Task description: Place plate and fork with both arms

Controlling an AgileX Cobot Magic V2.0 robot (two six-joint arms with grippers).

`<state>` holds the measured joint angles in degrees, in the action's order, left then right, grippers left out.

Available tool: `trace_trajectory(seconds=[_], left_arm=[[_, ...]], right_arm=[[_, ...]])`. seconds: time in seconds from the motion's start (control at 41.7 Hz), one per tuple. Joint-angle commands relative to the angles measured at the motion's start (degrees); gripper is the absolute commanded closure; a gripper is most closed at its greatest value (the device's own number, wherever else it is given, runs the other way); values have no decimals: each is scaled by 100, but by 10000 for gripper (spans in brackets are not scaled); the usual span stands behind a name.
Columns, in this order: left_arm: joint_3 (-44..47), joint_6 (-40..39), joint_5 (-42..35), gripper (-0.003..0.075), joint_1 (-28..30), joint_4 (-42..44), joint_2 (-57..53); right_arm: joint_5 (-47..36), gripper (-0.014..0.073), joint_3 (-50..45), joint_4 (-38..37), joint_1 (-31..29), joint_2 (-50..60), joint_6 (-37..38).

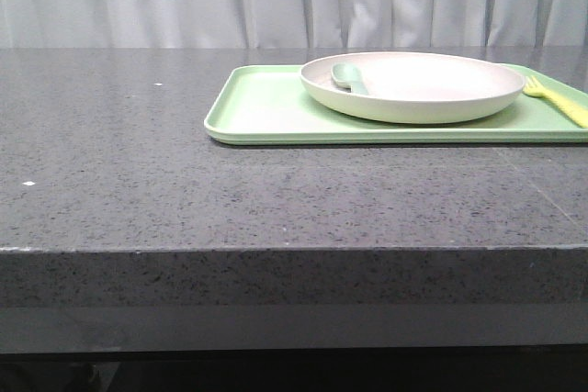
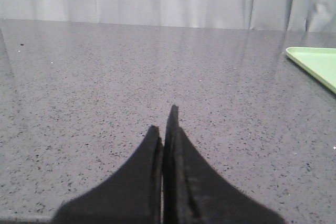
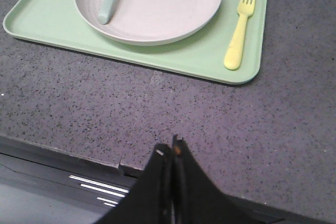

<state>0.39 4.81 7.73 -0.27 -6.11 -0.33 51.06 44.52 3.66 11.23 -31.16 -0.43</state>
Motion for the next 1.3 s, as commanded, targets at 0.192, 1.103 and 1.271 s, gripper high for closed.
trace_trajectory(seconds=[0.192, 1.103, 1.271], left_arm=[[15, -185, -592, 739, -18, 159, -124], [15, -610, -592, 739, -429, 502, -124], [15, -610, -592, 739, -468, 477, -124]], right_arm=[[-367, 662, 147, 3, -14, -22, -32], [-367, 662, 147, 3, -14, -22, -32], [-367, 662, 147, 3, -14, -22, -32]])
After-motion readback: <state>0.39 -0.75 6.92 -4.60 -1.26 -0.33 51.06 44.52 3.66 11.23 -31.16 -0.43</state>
